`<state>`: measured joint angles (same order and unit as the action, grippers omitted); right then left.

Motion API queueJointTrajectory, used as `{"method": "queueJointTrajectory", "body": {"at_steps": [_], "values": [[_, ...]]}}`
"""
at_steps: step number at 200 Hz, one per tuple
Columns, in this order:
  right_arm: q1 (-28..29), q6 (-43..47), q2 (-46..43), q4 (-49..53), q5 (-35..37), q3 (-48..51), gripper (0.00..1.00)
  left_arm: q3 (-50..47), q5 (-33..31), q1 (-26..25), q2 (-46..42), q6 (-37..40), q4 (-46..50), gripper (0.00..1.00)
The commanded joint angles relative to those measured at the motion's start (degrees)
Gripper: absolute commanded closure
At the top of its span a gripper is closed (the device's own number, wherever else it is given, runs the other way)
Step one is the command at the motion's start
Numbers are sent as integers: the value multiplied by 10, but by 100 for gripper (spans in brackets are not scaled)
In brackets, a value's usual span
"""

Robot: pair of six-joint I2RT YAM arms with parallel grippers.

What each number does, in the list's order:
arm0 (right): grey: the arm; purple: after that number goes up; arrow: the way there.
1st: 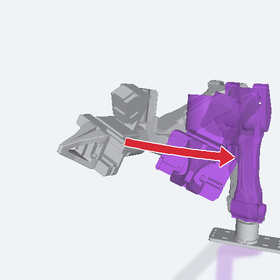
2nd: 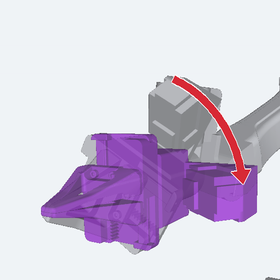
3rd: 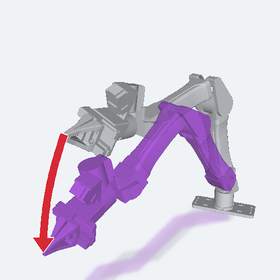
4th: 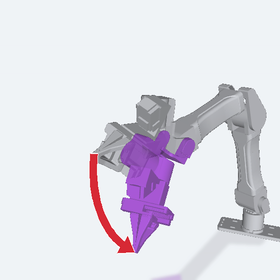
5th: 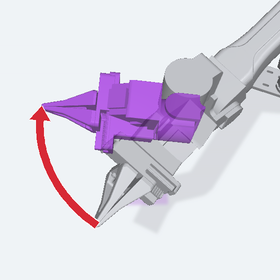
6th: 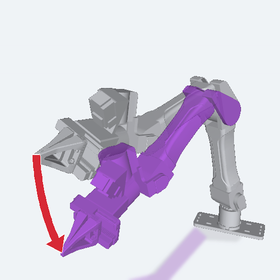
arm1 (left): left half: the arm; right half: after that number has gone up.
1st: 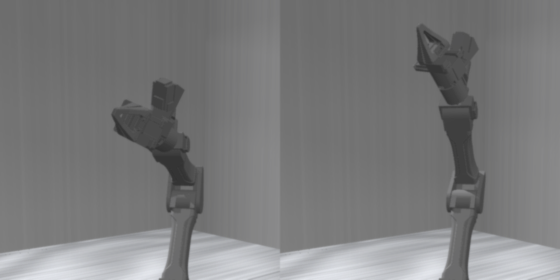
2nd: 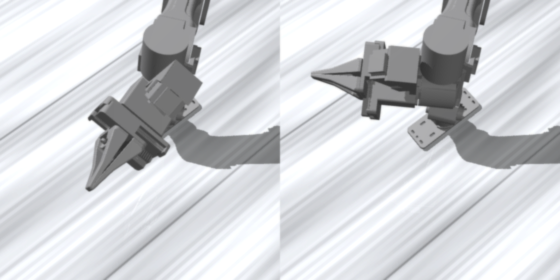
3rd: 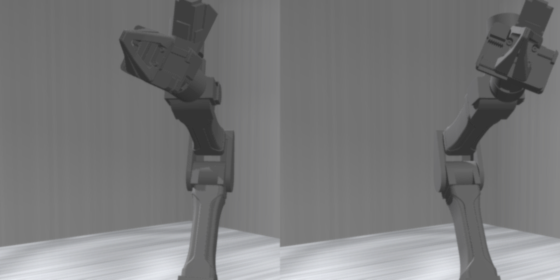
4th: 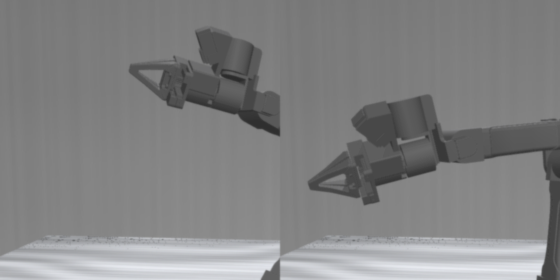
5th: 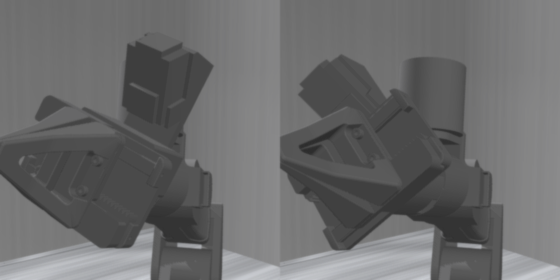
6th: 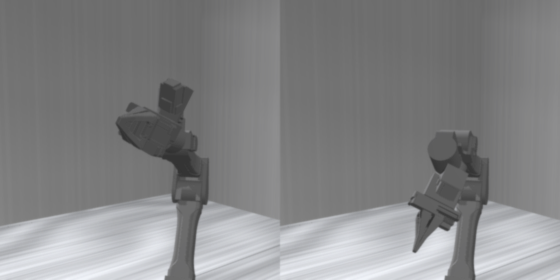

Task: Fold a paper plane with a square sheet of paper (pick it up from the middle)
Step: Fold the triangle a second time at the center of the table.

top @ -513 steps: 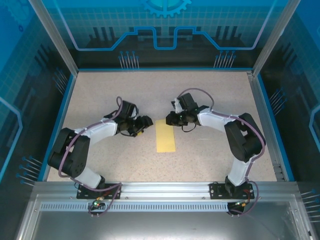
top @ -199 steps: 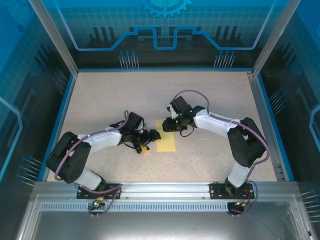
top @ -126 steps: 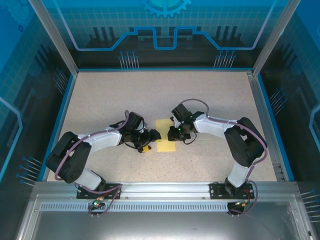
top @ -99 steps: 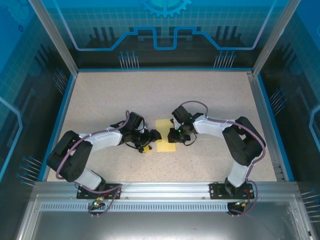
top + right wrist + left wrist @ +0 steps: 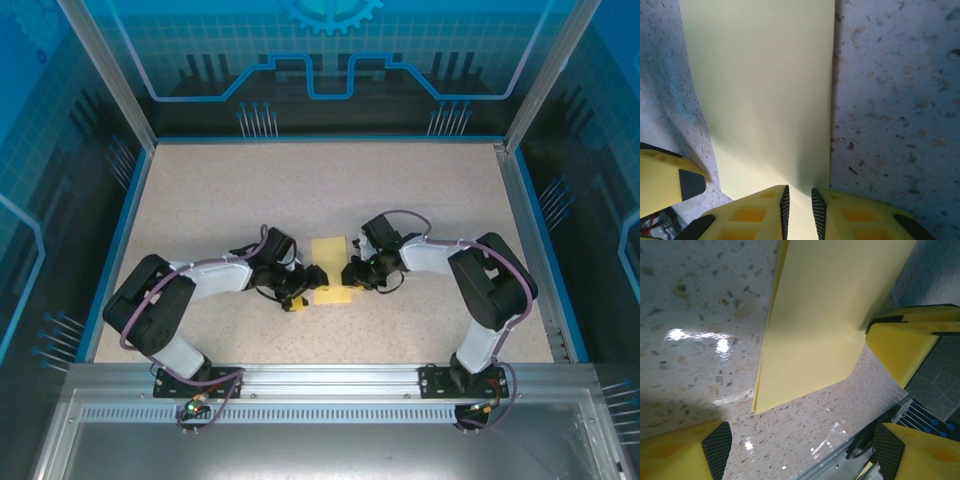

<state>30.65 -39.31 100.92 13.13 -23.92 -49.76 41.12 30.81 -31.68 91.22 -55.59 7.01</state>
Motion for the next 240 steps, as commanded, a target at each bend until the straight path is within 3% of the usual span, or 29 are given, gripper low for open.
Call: {"method": "queueJointTrajectory", "body": {"at_steps": [1,240], "values": [[-9,-11,30,3,33,27,76,22,18,-9,11,-3,3,21],[-10,-12,42,-10,25,32,76,65,14,-27,64,0,-4,23]]}}
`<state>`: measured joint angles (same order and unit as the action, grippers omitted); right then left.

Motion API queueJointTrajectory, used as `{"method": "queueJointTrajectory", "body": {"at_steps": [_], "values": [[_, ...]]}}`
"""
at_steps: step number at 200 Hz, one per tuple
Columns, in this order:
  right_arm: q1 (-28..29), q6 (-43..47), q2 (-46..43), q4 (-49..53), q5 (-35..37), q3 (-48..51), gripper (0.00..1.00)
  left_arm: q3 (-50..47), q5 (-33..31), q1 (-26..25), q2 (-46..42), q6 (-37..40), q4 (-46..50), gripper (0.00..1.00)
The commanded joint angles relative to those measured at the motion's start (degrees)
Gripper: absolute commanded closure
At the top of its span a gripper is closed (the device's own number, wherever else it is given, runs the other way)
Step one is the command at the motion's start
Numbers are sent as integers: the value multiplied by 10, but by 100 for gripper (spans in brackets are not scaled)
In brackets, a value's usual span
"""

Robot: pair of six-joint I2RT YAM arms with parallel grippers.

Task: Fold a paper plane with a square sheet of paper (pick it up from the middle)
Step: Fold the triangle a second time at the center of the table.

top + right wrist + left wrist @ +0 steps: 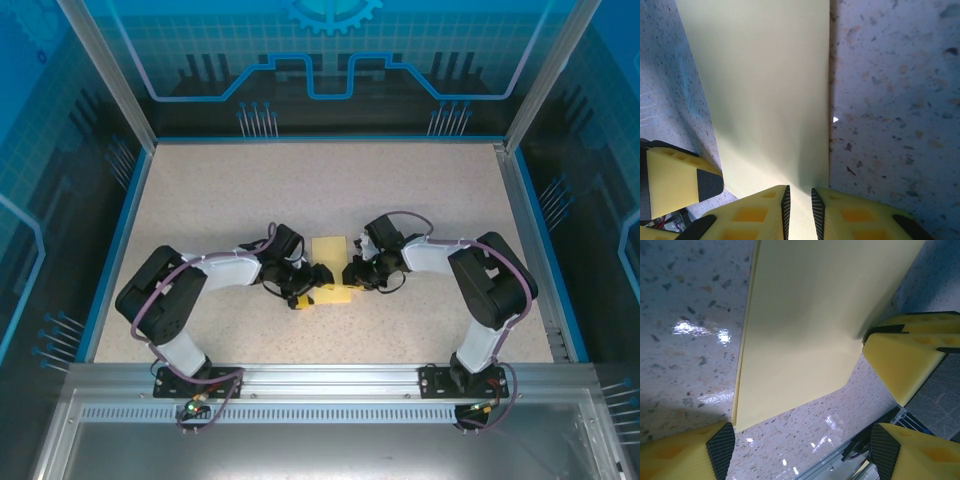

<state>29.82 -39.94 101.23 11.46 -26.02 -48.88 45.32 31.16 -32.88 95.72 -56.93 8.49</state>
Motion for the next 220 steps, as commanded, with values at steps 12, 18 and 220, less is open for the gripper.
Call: {"method": "queueJointTrajectory", "body": {"at_steps": [12,18,220], "values": [[-2,-6,39,7,45,23,77,24,10,-15,17,15,-20,23],[-2,-5,38,7,45,24,77,26,10,-16,16,17,-20,23],[-3,-7,50,-1,44,27,77,76,-46,-31,29,63,105,23]]}}
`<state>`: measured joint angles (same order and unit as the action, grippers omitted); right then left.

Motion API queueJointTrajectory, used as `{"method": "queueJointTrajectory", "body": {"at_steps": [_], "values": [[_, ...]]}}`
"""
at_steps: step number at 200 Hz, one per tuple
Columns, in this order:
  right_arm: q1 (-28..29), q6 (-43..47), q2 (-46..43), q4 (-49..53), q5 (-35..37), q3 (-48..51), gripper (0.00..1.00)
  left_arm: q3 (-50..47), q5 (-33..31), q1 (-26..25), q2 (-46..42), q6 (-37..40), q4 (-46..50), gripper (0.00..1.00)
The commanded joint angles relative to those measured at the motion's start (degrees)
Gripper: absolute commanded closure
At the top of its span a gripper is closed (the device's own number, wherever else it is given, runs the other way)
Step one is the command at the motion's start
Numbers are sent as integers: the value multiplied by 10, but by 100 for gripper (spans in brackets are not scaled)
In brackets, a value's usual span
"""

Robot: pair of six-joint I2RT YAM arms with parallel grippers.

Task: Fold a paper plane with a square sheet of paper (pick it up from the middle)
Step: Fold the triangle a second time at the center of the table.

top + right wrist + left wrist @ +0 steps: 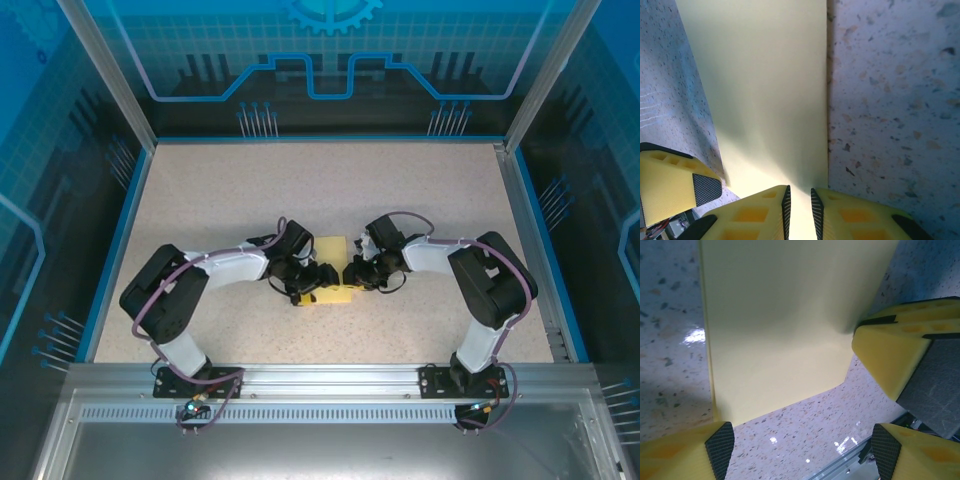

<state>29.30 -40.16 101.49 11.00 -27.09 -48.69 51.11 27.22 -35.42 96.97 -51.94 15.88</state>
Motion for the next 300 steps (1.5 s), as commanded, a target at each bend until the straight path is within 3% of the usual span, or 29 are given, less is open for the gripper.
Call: {"method": "queueJointTrajectory", "body": {"at_steps": [1,52,109,272,300], "values": [[2,-5,47,3,55,25,77,19,-8,-6,16,13,31,23],[2,-4,50,3,55,25,77,17,-42,-5,-4,18,58,22],[1,-4,51,0,54,27,77,15,-11,-6,16,10,24,23],[1,-5,56,-6,51,32,77,21,-4,-12,14,17,16,25],[1,-5,56,-6,52,32,77,31,-37,-12,10,27,56,25]]}}
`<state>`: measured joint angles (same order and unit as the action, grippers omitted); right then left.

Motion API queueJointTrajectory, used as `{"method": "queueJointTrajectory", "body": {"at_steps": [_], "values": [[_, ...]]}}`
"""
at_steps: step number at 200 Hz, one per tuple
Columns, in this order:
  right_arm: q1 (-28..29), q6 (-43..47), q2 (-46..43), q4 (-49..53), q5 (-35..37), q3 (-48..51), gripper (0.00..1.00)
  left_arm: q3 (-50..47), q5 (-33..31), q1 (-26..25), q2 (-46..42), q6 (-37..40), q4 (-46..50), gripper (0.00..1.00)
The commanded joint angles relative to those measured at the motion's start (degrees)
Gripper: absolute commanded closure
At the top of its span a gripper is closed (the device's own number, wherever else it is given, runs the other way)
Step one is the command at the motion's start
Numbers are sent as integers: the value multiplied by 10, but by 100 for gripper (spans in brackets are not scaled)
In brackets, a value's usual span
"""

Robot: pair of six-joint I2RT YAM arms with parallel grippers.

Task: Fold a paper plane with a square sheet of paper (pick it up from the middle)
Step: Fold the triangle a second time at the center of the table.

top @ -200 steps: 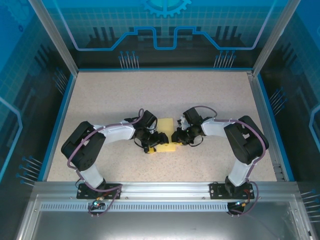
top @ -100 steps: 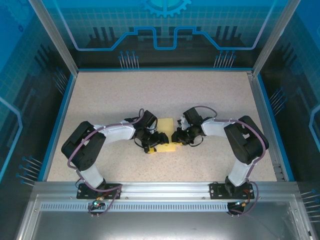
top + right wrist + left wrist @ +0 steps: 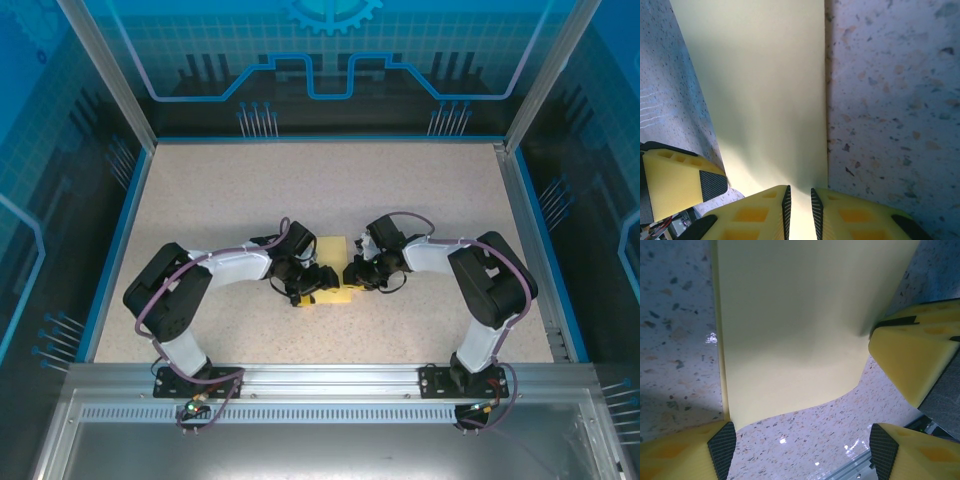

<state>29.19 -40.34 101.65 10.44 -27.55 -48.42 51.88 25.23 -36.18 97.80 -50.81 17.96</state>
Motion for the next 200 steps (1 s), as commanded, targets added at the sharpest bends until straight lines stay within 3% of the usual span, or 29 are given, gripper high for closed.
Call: {"method": "queueJointTrajectory", "body": {"at_steps": [1,200], "values": [[2,-3,54,-1,57,30,77,24,-18,-4,1,16,37,25],[-8,-4,62,-14,42,39,77,58,-43,-21,19,22,43,24]]}}
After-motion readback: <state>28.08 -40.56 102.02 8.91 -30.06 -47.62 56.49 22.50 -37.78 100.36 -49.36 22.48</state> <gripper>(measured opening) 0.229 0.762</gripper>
